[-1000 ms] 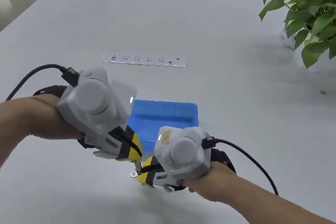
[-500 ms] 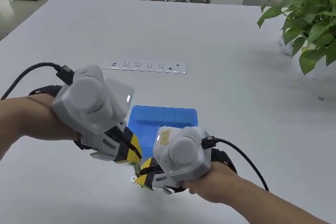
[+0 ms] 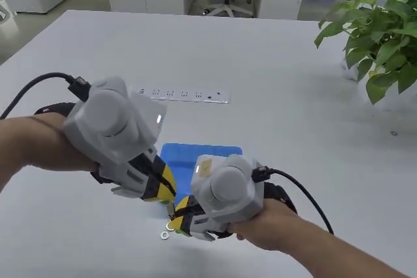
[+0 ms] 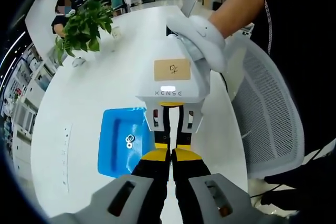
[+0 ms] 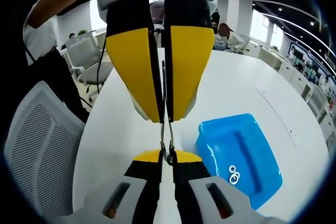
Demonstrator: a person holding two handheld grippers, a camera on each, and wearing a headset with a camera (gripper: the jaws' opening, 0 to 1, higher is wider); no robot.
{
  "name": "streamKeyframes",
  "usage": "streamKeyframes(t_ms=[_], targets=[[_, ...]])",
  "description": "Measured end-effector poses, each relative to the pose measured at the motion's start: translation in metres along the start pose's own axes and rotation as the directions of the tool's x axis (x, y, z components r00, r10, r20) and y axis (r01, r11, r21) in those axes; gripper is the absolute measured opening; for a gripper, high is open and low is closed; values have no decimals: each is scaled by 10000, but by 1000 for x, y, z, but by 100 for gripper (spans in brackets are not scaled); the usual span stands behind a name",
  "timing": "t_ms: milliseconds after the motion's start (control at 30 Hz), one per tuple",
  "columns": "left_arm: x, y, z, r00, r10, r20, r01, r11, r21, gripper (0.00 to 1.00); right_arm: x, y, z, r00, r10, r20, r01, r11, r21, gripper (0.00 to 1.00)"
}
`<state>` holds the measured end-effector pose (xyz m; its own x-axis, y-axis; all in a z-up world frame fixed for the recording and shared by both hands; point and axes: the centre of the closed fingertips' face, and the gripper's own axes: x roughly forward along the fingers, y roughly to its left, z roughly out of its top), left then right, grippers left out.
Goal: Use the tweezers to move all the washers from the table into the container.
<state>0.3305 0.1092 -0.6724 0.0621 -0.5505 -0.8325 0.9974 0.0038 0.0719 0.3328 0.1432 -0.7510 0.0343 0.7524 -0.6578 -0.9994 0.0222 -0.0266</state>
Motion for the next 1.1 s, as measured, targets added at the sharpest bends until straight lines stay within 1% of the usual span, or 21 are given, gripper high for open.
streamKeyframes(t_ms=[300,467,600,800,1100], targets=[[-8,15,11,9997,232,55,-233,9995,217,5,-12,-18,8,9996,-289,58,289,9996,-71,9],[-10,22,14,9994,328,63,-330,9989,329,5,-16,-25,10,9992,-395,68,395,9992,-61,9],[-13,31,18,9990,424,119,-429,9982,419,5,-20,-36,11,9985,-543,57,544,9984,-123,9],[-12,43,20,9984,535,174,-543,9972,522,5,-24,-48,11,9973,-731,31,732,9972,-171,9],[-7,56,21,9975,646,293,-662,9963,549,5,-25,-64,5,9963,-861,-82,859,9961,-179,9]])
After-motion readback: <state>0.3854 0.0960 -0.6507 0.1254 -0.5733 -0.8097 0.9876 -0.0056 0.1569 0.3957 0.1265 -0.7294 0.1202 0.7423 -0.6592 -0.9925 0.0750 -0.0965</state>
